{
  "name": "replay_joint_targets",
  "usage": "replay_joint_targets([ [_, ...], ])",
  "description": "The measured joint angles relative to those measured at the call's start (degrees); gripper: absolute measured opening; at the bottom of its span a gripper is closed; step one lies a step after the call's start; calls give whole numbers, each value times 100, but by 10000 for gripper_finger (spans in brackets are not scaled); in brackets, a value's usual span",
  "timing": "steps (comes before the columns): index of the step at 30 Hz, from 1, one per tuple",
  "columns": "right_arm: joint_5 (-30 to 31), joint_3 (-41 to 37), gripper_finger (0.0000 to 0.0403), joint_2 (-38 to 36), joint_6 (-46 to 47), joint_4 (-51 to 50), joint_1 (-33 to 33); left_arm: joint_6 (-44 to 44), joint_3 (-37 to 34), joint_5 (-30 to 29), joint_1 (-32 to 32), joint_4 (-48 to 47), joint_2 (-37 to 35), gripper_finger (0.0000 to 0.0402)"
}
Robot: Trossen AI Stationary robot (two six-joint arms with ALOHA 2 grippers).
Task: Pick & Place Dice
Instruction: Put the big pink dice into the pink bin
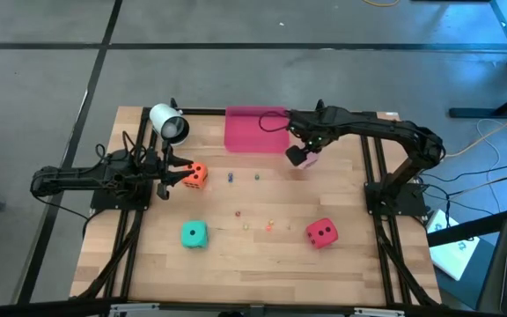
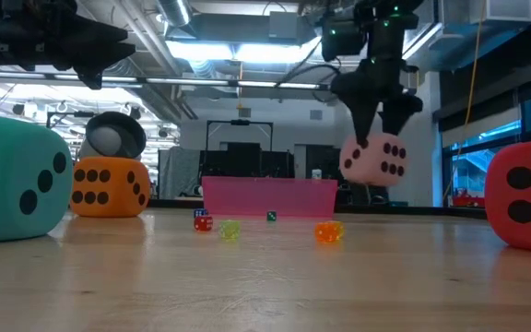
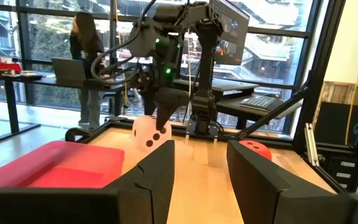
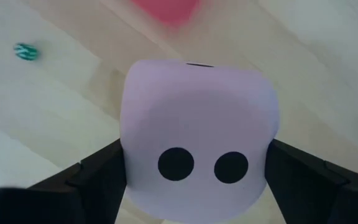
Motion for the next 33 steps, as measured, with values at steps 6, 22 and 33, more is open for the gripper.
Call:
replay_joint_targets([
  [6, 30, 389, 327, -4, -175, 289, 318, -3, 0, -403, -1, 0, 1, 143],
  [22, 334, 1041, 327, -13, -1161, 1816, 1176, -1109, -2, -909, 1, -214, 2, 277],
  [33, 289, 1045, 327, -13, -2067, 2713, 1448, -2001, -2, -387, 1, 194, 2, 330],
])
